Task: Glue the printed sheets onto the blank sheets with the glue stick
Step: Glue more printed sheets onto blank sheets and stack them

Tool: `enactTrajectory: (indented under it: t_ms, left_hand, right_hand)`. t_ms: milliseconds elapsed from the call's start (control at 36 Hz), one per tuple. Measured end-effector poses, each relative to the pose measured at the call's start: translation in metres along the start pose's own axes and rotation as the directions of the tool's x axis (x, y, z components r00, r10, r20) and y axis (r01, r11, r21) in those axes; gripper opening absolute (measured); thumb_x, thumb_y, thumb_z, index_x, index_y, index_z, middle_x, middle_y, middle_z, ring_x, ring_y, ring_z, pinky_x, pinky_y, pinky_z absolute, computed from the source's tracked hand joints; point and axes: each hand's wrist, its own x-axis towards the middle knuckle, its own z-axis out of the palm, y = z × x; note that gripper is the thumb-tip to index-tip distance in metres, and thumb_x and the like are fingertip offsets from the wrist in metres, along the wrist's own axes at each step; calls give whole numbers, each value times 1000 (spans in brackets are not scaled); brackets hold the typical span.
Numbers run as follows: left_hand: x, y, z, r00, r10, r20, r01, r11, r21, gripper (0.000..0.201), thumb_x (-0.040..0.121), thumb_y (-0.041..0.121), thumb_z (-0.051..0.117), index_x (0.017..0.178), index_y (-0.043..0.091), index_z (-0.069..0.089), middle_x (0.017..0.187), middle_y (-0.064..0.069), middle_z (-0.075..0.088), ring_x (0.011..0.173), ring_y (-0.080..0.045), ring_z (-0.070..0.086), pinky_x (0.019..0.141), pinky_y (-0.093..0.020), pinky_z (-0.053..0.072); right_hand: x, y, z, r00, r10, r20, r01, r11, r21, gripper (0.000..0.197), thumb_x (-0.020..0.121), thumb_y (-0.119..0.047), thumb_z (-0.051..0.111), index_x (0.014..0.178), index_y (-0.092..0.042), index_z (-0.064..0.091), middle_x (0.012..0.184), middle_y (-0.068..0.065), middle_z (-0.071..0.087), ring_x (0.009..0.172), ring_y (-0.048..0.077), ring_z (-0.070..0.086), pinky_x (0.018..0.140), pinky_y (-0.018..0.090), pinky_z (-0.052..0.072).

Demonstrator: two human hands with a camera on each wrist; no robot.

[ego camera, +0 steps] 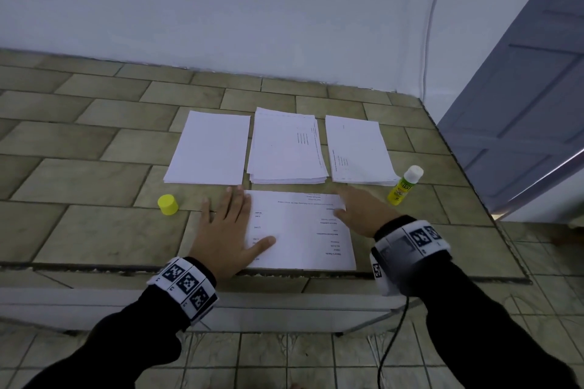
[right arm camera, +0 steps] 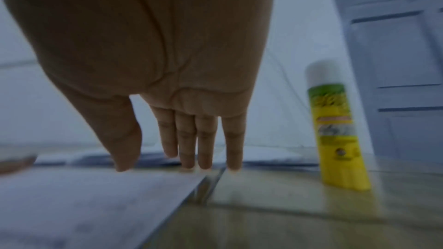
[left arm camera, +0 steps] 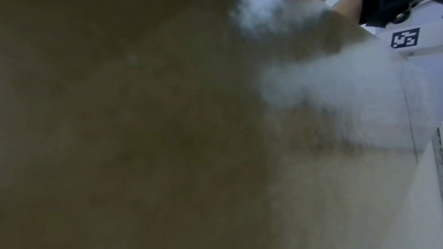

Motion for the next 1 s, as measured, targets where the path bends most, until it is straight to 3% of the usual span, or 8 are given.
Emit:
enactTrajectory:
  t_ms: [83, 306, 472, 556, 639, 805, 889, 1000]
  left_hand:
    - [1, 1, 1, 1000, 11, -7, -11, 1000, 1, 121, 66, 89, -20, 156, 9, -3, 163, -7, -14, 150, -23, -13, 119, -56, -7]
    - [0, -3, 3, 998, 43, -36, -43, 999, 7, 114, 77, 88, -6, 155, 7, 15, 164, -11, 4, 151, -29, 4, 117, -62, 6]
    - [0, -2, 2, 999, 40, -18, -40, 999, 9, 114, 76, 88, -8, 156, 10, 11, 164, -10, -1, 151, -28, -1, 118, -61, 5]
    - [-1, -1, -1, 999, 35, -27, -35, 999, -6, 114, 73, 88, -15, 157, 13, 2, 163, -8, -12, 151, -27, -7, 119, -59, 0]
    - [-2, 0, -4, 999, 27, -38, -28, 999, -28, 112, 73, 87, -14, 157, 14, -1, 162, -7, -16, 151, -26, -8, 119, -58, -1]
    - [-3, 0, 0, 998, 35, -49, -37, 998, -50, 111, 78, 87, -8, 156, 9, 3, 162, -8, -11, 151, -25, -6, 118, -60, 2]
    - [-3, 0, 0, 999, 27, -45, -30, 998, -52, 111, 77, 87, -9, 155, 9, 0, 162, -7, -14, 150, -23, -10, 119, -58, 0]
    - [-2, 0, -1, 999, 21, -31, -22, 999, -37, 112, 74, 88, -14, 155, 12, -5, 161, -5, -19, 150, -22, -14, 119, -57, -3]
  right_hand:
    - [8, -3, 6, 1000, -19, -6, 19, 999, -28, 41, 98, -24, 47, 135, -7, 40, 137, 11, 45, 124, 27, 45, 99, 40, 41]
    - [22, -6, 5, 998, 13, -62, -23, 985, -173, 39, 94, -29, 49, 128, -9, 46, 126, 11, 44, 118, 27, 44, 97, 41, 43]
    - [20, -3, -7, 999, 7, -44, -8, 1000, -19, 7, 93, -8, 43, 99, -10, 46, 108, 10, 49, 101, 25, 49, 77, 28, 37]
    - [15, 1, -25, 998, -21, -60, 30, 987, 158, 11, 94, -8, 45, 90, -18, 49, 96, 1, 56, 89, 18, 52, 64, 20, 38]
    - [8, 3, -53, 988, -42, -147, 77, 968, 239, 12, 91, -10, 51, 91, -20, 56, 92, -4, 58, 85, 13, 53, 61, 11, 35]
    - [12, 17, -94, 938, 78, -338, 111, 856, 505, 21, 87, -3, 55, 81, -23, 56, 78, 6, 66, 74, 26, 64, 67, 36, 55]
    - [27, 25, -96, 888, 197, -416, 119, 775, 621, 22, 87, -2, 58, 78, -22, 58, 71, 6, 64, 69, 28, 64, 75, 46, 57]
    - [54, 25, -80, 862, 319, -395, 100, 656, 748, 22, 85, 0, 63, 76, -20, 62, 92, 17, 67, 90, 35, 68, 81, 50, 57]
